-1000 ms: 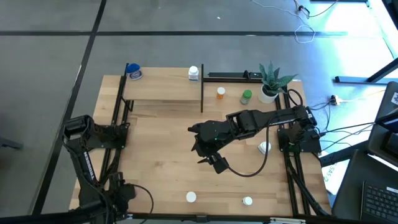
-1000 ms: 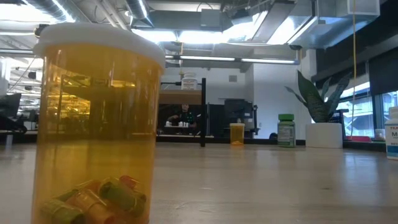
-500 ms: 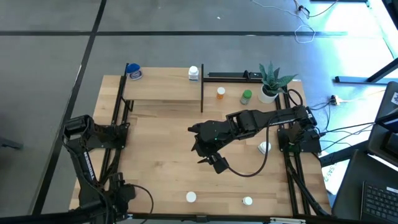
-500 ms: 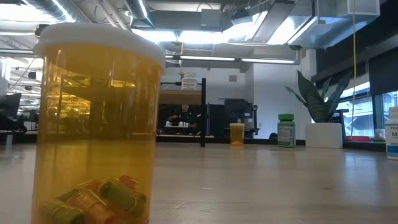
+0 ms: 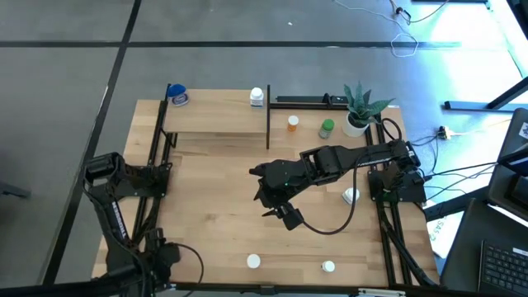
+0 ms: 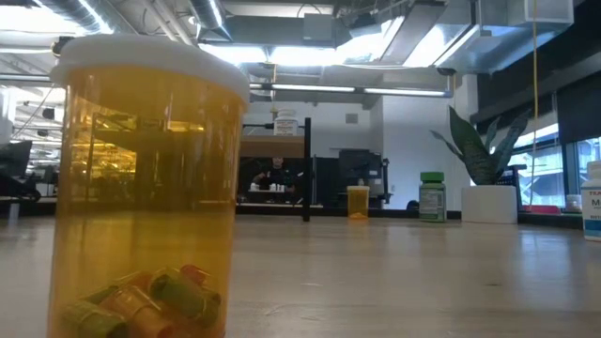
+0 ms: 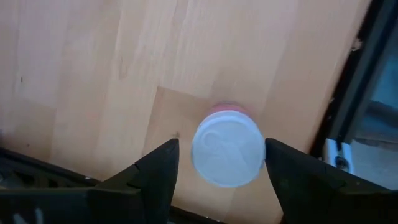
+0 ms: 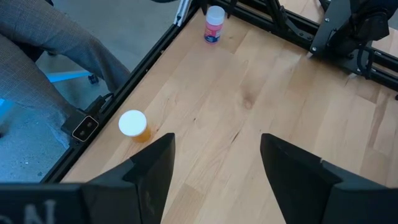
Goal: Pick and place medicine bottles onto shelf by color
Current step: Put the pink pill bottle on the shelf
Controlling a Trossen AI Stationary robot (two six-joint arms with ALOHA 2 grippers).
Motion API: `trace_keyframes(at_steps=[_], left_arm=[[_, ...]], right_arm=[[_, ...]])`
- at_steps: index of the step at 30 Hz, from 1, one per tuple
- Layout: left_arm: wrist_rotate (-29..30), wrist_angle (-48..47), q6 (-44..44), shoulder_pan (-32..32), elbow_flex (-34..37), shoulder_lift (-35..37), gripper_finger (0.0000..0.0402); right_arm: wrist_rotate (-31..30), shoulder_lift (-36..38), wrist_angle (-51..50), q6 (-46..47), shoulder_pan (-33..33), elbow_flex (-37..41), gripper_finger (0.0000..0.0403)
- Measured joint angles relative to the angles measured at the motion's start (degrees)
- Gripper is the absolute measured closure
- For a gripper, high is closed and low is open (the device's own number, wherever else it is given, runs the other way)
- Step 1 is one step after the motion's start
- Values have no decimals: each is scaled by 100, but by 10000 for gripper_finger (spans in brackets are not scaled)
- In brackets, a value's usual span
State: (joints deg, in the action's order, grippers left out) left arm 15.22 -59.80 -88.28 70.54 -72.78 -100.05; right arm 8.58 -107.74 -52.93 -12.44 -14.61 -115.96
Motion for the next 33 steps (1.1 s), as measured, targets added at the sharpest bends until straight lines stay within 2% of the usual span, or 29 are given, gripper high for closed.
trace_keyframes(at_steps=[33], left_arm=[[77, -14, 34, -2, 73, -82, 172]], right_arm=[[0, 0, 0, -1, 1, 0, 164]])
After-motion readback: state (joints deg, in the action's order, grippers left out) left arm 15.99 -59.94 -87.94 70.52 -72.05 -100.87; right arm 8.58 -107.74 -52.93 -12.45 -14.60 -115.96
